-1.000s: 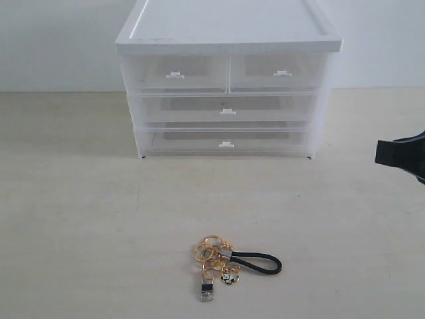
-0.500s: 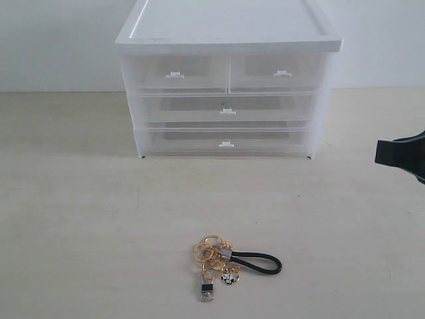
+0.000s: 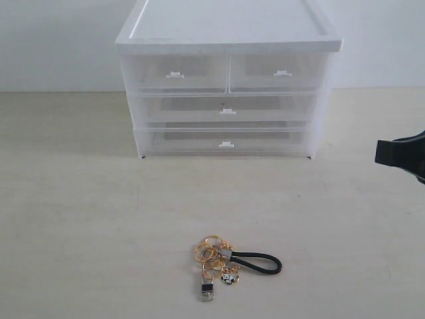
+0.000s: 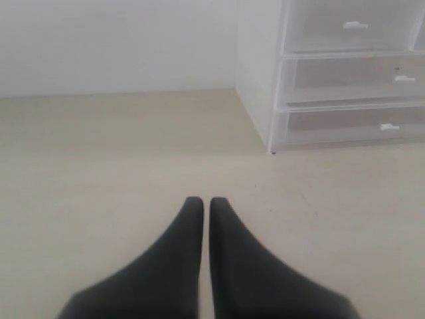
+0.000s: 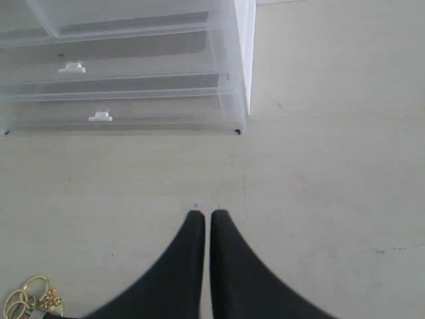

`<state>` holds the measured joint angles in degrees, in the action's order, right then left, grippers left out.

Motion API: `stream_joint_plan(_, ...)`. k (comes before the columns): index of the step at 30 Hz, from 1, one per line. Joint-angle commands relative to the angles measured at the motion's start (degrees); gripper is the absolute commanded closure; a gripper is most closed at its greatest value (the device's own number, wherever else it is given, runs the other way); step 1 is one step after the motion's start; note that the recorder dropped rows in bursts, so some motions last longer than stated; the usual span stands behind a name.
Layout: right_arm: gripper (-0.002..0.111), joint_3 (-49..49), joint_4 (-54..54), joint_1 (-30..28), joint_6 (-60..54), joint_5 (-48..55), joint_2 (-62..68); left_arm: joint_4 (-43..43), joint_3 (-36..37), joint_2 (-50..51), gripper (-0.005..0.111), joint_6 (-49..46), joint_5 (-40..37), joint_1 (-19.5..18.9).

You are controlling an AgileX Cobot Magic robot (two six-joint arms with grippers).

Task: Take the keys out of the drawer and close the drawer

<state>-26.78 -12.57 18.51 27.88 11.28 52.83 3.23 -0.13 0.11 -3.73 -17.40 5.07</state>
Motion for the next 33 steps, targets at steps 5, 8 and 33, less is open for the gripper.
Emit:
stream_joint_plan(5,0.108,0.02,-0.06,-0.27,0.06,-0.52,-0.27,-0.16,0.13,-0.11,0.103,0.74,-0.46,-0.14)
stream_joint_plan(8,0.108,0.02,-0.06,-0.27,0.06,-0.52,-0.27,-0.51,0.13,-0.11,0.103,0.74,-0.46,-0.55)
stream_joint_plan(33,0.108,0.02,-0.06,-0.27,0.11,-0.51,-0.27,-0.93,0.13,-0.11,0.103,1.16,-0.55,-5.16)
